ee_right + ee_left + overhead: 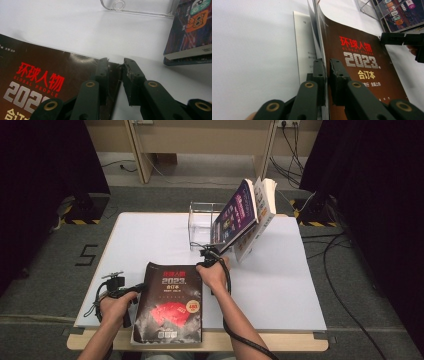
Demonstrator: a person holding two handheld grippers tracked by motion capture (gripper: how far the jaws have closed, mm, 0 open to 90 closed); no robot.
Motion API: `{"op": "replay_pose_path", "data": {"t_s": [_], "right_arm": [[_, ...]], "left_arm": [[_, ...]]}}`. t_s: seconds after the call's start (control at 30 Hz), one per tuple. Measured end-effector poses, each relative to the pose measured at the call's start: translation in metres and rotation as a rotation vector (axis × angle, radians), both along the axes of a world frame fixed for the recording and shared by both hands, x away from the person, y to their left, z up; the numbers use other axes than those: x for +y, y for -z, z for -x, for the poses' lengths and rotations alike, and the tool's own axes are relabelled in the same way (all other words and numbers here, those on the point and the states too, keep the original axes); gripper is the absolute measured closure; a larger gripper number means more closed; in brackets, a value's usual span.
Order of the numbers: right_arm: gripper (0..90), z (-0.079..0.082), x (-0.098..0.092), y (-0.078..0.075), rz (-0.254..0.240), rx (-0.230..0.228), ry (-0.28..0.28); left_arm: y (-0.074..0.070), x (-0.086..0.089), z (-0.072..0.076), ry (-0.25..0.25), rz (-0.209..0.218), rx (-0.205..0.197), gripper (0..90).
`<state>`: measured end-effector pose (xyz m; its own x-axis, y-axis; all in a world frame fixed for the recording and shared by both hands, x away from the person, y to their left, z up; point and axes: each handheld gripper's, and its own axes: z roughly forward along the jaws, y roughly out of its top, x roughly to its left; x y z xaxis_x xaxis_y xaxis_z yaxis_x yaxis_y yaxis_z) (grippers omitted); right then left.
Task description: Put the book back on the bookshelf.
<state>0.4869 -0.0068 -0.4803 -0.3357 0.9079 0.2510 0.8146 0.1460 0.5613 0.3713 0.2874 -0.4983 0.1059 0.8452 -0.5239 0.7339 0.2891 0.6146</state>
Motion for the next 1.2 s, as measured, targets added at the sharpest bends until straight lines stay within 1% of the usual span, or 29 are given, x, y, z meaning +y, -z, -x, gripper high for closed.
{"op": "replay_pose_path", "data": {"t_s": [0.23,0.27,0.37,0.43,0.53,0.67,0.77,0.83,0.93,1.0,1.2], "right_arm": [[75.2,0.000,0.000,0.000,0.003,-0.006,-0.005],[75.2,0.000,0.000,0.000,-0.004,-0.003,-0.002],[75.1,0.000,-0.001,0.001,0.001,-0.012,-0.008],[75.1,0.000,-0.001,0.001,0.001,-0.017,-0.011],[75.1,0.001,-0.001,0.001,0.000,-0.019,-0.011],[75.0,0.001,-0.001,0.001,0.003,-0.018,-0.013],[74.9,0.002,0.000,0.001,0.001,-0.016,-0.005],[74.9,0.002,-0.001,0.001,0.000,-0.017,-0.004],[74.8,0.002,0.000,0.001,0.001,-0.018,-0.003],[74.8,0.002,0.000,0.001,0.003,-0.019,-0.005],[74.7,0.001,-0.001,0.001,-0.001,-0.019,-0.007]], "left_arm": [[0.003,-0.001,-0.004,0.003,-0.004,0.023,77.4],[0.003,0.000,-0.005,0.005,-0.003,0.026,77.2],[0.003,0.000,-0.006,0.003,0.002,0.035,76.2],[0.001,-0.002,-0.009,0.007,-0.006,0.043,75.3],[0.001,-0.001,-0.011,0.004,0.010,0.052,74.1],[0.001,-0.002,-0.012,0.005,0.022,0.055,70.4],[0.000,-0.002,-0.013,0.009,0.031,0.065,66.9],[-0.001,-0.002,-0.013,0.001,0.043,0.076,64.9],[-0.002,-0.004,-0.014,0.002,0.035,0.079,63.2],[-0.002,-0.004,-0.014,-0.003,0.024,0.078,64.3],[0.000,-0.002,-0.012,-0.015,0.032,0.075,72.5]]}}
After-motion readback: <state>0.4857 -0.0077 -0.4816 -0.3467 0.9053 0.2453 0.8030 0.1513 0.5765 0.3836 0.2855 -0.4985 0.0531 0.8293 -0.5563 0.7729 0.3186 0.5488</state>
